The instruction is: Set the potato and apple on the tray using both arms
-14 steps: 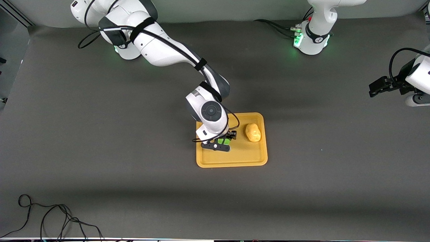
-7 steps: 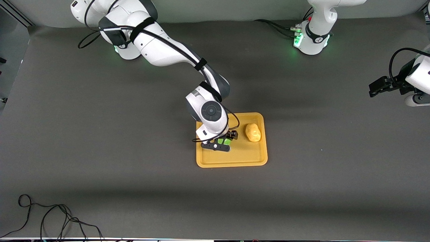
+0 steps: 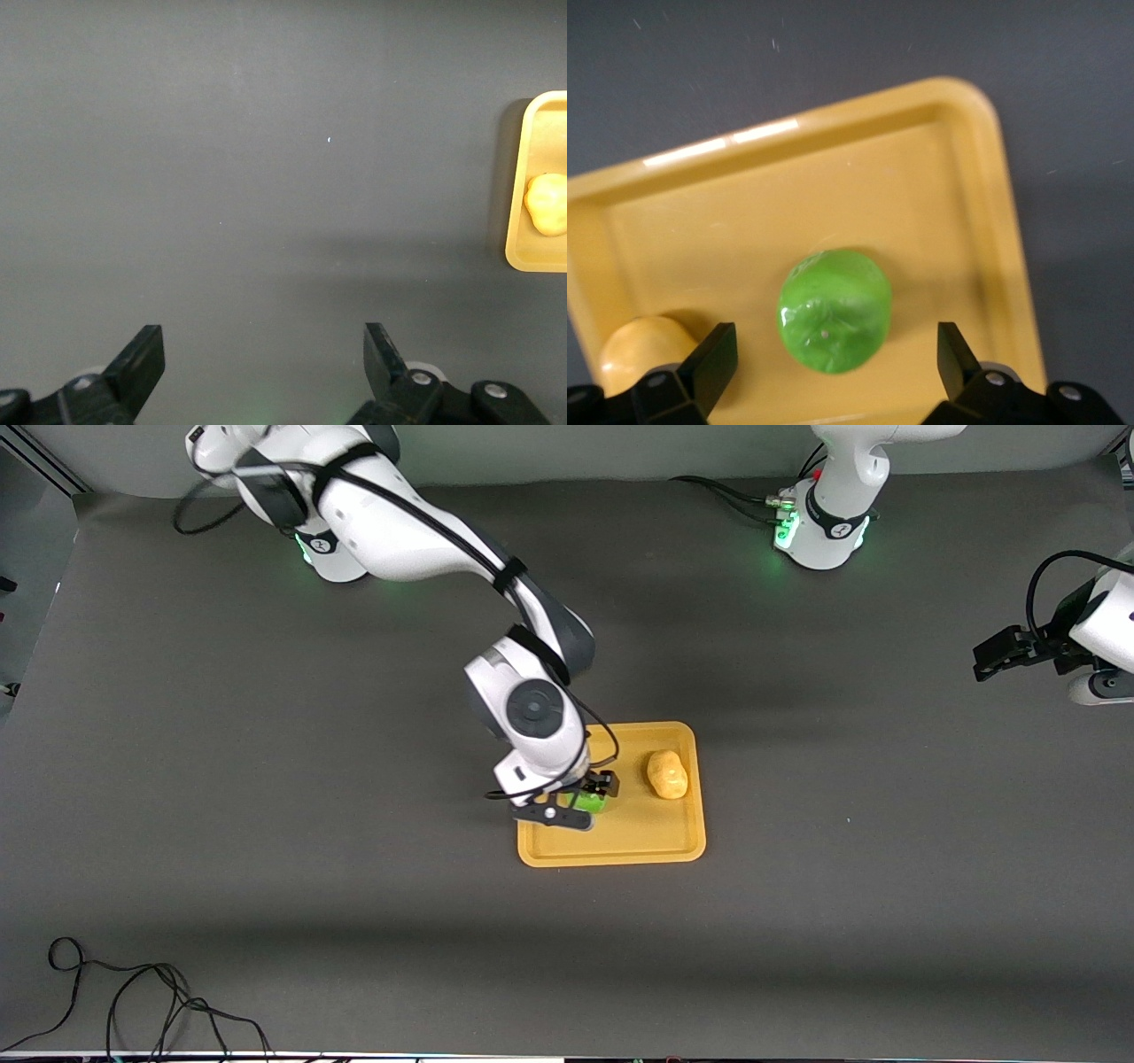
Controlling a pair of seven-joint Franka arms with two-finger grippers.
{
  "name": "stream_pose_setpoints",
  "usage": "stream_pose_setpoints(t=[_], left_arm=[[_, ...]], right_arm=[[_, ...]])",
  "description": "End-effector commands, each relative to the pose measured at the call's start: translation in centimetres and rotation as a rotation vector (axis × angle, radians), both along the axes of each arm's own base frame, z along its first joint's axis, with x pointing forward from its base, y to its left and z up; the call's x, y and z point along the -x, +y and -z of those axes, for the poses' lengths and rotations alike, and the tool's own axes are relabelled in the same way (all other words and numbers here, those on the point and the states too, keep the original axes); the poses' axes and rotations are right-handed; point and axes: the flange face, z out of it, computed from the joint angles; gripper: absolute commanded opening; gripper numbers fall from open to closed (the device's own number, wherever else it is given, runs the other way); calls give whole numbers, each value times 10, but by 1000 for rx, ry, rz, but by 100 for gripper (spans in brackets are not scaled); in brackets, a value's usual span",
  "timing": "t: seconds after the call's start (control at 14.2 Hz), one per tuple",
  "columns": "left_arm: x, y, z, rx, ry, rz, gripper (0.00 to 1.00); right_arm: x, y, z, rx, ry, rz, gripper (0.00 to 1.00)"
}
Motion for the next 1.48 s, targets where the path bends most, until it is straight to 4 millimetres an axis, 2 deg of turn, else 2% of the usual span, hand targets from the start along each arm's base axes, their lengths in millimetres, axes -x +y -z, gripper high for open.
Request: stream_pose_setpoints(t=[0.0,0.28,0.35,0.42,0.49,0.56,0.7,0.84,0.91,1.05,1.26,1.33,1.4], left_arm=[[6,0,-5,0,-8,19,100],[6,0,-7,-1,-14,20,100],[6,0,-7,-1,-15,20,100],[6,0,-7,0,-15,19,100],[6,0,-7,0,-15,19,100],[6,-1,-7,0,-15,21,100],[6,-2,-6,0,-13,22,100],[6,-1,-6,2,-15,21,100],[7,-1,-6,5,-13,19,100],[7,-1,-6,5,-13,19,100],[8,-1,-8,5,-10,18,100],[9,-1,-7,5,-8,20,100],[9,-1,-8,5,-10,20,100]], right_arm=[[5,-44,-68,-8,-17,9,100],[-14,-133,-138,10,11,-100,100],[-16,-156,-152,21,31,-87,100],[-18,-175,-159,31,54,-143,100],[-19,-190,-167,36,67,-150,100],[-24,-215,-180,41,63,-134,100],[-19,-238,-205,47,59,-185,100],[-9,-277,-228,40,43,-163,100],[-6,-309,-239,28,36,-128,100],[8,-353,-266,14,30,-74,100],[25,-417,-304,10,14,-97,100],[31,-445,-315,12,11,-72,100],[39,-457,-324,46,5,-113,100]])
